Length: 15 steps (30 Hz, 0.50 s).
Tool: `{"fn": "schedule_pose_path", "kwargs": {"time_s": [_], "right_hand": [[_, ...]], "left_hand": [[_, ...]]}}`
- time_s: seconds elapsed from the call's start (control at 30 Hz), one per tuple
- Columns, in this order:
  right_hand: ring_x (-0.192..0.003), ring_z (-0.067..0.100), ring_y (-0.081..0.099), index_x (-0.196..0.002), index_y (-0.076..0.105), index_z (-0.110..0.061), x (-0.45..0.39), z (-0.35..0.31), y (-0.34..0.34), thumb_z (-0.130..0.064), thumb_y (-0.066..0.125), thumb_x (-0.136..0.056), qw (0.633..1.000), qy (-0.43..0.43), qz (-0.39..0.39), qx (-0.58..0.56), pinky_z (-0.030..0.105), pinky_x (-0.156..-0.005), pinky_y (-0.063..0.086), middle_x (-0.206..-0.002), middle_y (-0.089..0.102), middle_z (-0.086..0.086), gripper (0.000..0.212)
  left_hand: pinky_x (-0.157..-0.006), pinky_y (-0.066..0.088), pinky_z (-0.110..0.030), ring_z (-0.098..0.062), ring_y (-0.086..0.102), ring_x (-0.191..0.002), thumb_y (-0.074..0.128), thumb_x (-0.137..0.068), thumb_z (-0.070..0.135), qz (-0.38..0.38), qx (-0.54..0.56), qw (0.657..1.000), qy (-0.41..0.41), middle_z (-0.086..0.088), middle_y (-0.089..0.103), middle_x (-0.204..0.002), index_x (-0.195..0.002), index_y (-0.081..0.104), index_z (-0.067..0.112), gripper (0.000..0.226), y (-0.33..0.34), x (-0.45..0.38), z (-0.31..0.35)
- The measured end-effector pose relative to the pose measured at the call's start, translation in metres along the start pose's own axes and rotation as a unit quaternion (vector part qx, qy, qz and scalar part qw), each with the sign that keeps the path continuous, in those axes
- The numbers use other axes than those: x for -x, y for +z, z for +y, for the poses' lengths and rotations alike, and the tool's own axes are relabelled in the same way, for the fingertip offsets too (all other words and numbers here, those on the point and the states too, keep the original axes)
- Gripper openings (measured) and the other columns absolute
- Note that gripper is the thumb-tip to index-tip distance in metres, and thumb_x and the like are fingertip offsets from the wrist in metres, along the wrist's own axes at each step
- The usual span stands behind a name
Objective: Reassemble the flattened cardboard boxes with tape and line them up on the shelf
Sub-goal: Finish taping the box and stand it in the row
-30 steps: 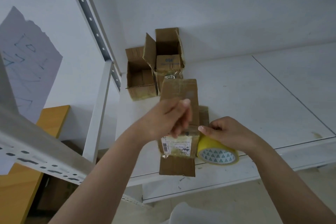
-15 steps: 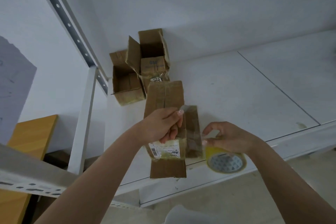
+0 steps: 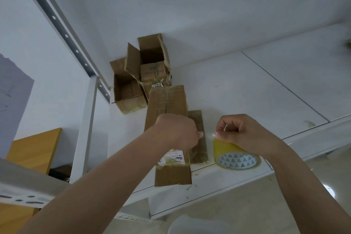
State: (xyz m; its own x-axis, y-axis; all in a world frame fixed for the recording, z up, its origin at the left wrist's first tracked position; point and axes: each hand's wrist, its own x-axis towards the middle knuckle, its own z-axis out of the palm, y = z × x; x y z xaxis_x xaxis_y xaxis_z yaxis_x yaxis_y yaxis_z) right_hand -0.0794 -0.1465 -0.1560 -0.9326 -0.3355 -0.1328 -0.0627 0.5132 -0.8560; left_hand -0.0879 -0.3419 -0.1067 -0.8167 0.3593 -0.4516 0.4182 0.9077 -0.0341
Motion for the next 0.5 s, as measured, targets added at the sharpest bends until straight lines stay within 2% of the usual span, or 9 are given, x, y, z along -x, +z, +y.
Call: {"fn": "schedule_pose_path", "kwargs": {"time_s": [0.07,0.13,0.2,0.23,0.3,0.37,0.5], "right_hand": [[-0.055,0.004,0.056,-0.07,0.066,-0.03,0.001,0.004,0.001,-0.037,0.07,-0.085,1.0,0.016,0.008,-0.004,0.021,-0.055,0.047,-0.061,0.061,-0.004,0.017],[-0.053,0.0,0.056,-0.071,0.066,-0.027,0.003,0.01,0.005,-0.038,0.071,-0.085,0.999,0.033,0.003,-0.004,0.017,-0.055,0.047,-0.06,0.062,-0.007,0.018],[-0.055,0.0,0.06,-0.073,0.067,-0.025,0.003,0.017,0.012,-0.037,0.071,-0.085,0.998,0.051,0.001,-0.037,0.011,-0.052,0.046,-0.065,0.066,-0.006,0.018],[-0.056,0.001,0.061,-0.073,0.067,-0.025,0.003,0.021,0.015,-0.036,0.071,-0.085,0.997,0.059,0.003,-0.049,0.01,-0.05,0.046,-0.068,0.068,-0.007,0.017],[-0.061,0.005,0.065,-0.073,0.067,-0.025,0.002,0.029,0.02,-0.036,0.072,-0.086,0.995,0.08,0.004,-0.053,0.013,-0.051,0.047,-0.072,0.07,-0.006,0.017],[-0.067,0.014,0.065,-0.072,0.066,-0.024,0.003,0.037,0.02,-0.034,0.072,-0.085,0.994,0.102,0.013,-0.047,0.022,-0.057,0.048,-0.073,0.068,-0.004,0.018],[-0.067,0.019,0.063,-0.07,0.064,-0.026,0.006,0.038,0.008,-0.035,0.072,-0.086,0.994,0.072,0.072,-0.037,0.032,-0.066,0.05,-0.064,0.066,-0.003,0.02]], "left_hand": [[-0.065,0.043,-0.03,-0.013,0.055,-0.064,0.023,-0.104,0.049,-0.006,0.042,0.999,0.013,-0.004,0.058,-0.069,-0.073,0.055,0.012,0.058,0.001,0.0,-0.005],[-0.068,0.047,-0.029,-0.008,0.056,-0.054,0.028,-0.103,0.051,-0.017,0.169,0.985,0.021,-0.004,0.06,-0.065,-0.071,0.054,0.014,0.055,0.003,0.005,-0.019],[-0.064,0.048,-0.022,-0.006,0.058,-0.05,0.038,-0.098,0.056,0.017,0.286,0.958,0.001,0.002,0.06,-0.058,-0.071,0.055,0.015,0.051,0.009,0.011,-0.03],[-0.06,0.047,-0.019,-0.005,0.058,-0.05,0.046,-0.094,0.058,0.053,0.303,0.952,-0.016,0.005,0.06,-0.055,-0.071,0.056,0.015,0.05,0.014,0.012,-0.03],[-0.056,0.043,-0.02,-0.006,0.057,-0.055,0.059,-0.087,0.058,0.134,0.261,0.954,-0.062,0.008,0.058,-0.058,-0.068,0.054,0.018,0.045,0.026,0.01,-0.024],[-0.055,0.039,-0.025,-0.007,0.052,-0.061,0.064,-0.085,0.052,0.192,0.186,0.958,-0.106,0.009,0.054,-0.066,-0.066,0.048,0.023,0.039,0.033,0.009,-0.013],[-0.06,0.043,-0.028,-0.015,0.057,-0.071,0.06,-0.084,0.038,0.211,0.116,0.962,-0.128,0.008,0.051,-0.071,-0.066,0.04,0.025,0.03,0.033,0.006,0.0]]}}
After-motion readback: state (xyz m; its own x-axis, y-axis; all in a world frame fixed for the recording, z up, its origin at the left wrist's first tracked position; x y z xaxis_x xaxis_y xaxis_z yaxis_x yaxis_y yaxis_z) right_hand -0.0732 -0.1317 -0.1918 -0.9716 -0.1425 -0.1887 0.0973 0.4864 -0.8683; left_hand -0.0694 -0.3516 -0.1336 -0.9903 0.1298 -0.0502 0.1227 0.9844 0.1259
